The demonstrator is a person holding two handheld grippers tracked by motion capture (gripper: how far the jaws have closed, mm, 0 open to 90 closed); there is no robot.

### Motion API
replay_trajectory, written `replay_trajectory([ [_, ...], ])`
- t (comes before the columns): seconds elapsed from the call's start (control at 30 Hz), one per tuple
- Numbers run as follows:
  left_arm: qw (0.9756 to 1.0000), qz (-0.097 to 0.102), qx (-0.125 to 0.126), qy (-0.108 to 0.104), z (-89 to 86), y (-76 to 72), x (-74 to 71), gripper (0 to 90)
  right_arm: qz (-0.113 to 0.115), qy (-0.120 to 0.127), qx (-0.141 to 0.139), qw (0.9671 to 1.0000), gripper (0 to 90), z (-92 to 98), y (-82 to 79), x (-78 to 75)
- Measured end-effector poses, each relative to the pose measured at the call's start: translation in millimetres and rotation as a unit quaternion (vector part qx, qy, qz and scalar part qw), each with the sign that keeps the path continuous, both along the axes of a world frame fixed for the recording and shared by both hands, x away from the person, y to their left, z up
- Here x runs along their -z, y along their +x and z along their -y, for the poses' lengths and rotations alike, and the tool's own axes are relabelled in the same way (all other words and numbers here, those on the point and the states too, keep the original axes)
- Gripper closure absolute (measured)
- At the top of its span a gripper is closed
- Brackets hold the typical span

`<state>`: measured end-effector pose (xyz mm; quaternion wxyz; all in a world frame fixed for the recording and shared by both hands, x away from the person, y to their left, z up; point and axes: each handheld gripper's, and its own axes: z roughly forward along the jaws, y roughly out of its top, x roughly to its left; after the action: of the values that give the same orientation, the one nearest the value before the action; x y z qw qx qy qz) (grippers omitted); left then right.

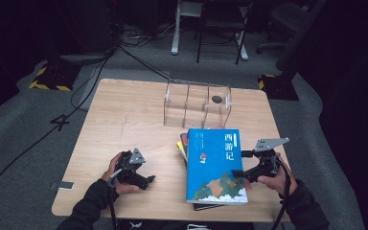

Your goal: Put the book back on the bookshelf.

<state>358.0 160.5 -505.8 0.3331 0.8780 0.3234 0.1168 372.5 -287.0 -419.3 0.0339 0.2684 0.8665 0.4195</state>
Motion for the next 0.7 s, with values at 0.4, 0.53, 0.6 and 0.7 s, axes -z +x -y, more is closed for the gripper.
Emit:
replay_trajectory([
  [0.4,1.0,0.002,-0.007,-0.004,1.5,4.2,0.0,2.0,0.028,0.005,0.007,0.9996,14.4,-1.4,-4.2,-3.7],
  [0.53,1.0,0.002,-0.008,-0.004,1.7,3.7,0.1,2.2,0.036,0.005,0.003,0.9993,14.9,-2.4,-4.6,-5.8],
  [0.6,1.0,0.003,-0.009,-0.003,2.0,3.4,0.0,2.2,0.041,0.009,0.0,0.9991,15.3,-3.6,-4.2,-7.3],
  [0.7,0.9999,0.003,-0.01,-0.002,2.3,3.2,-0.1,2.2,0.048,0.017,-0.003,0.9987,17.3,-5.6,-3.9,-10.2],
])
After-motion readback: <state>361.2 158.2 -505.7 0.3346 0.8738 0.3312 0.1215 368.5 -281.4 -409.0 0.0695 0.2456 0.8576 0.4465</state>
